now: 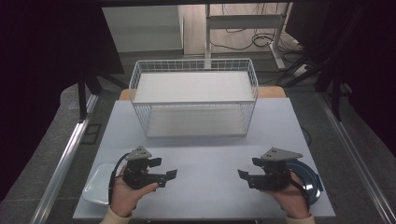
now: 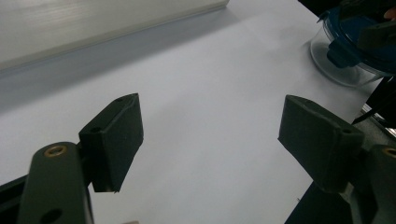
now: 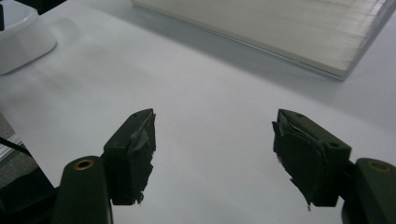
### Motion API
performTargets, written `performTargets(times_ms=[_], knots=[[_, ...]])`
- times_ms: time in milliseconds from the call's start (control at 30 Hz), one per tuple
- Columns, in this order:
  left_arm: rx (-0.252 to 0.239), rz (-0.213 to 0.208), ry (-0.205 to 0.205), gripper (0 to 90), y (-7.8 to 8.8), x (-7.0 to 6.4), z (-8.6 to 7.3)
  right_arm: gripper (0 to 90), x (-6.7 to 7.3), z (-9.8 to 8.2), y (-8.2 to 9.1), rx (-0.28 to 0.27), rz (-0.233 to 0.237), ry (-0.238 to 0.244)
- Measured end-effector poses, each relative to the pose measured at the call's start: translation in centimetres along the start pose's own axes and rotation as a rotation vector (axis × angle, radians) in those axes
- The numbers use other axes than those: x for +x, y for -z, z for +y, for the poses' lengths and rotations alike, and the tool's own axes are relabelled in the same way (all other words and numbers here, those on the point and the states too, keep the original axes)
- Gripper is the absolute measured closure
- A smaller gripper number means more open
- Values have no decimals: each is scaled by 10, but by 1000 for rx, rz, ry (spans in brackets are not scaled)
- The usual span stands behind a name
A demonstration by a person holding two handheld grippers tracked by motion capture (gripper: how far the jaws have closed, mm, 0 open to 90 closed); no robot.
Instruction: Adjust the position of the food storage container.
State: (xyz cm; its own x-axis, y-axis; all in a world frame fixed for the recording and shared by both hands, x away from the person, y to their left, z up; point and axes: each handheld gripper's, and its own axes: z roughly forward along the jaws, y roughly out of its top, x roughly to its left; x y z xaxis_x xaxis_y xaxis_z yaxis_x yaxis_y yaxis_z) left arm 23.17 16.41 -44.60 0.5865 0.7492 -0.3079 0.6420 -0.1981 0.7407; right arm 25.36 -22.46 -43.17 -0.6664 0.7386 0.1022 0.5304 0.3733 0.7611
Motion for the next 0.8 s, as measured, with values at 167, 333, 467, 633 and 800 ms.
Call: performTargets(times_ms=[167, 333, 467, 633, 800], knots=[[2, 3, -6, 215, 1, -2, 2, 345, -4, 0, 7, -3, -13, -6], [13, -3, -7, 211, -3, -4, 1, 410, -13, 0, 18, -17, -28, -23], [25, 0, -7, 209, -6, -3, 0, 446, -19, -1, 22, -5, -39, -32], [31, 2, -4, 209, -6, -1, -1, 464, -27, -3, 30, -3, -64, -42], [44, 1, -11, 209, -8, -2, -2, 498, -42, -8, 47, -14, -118, -77]])
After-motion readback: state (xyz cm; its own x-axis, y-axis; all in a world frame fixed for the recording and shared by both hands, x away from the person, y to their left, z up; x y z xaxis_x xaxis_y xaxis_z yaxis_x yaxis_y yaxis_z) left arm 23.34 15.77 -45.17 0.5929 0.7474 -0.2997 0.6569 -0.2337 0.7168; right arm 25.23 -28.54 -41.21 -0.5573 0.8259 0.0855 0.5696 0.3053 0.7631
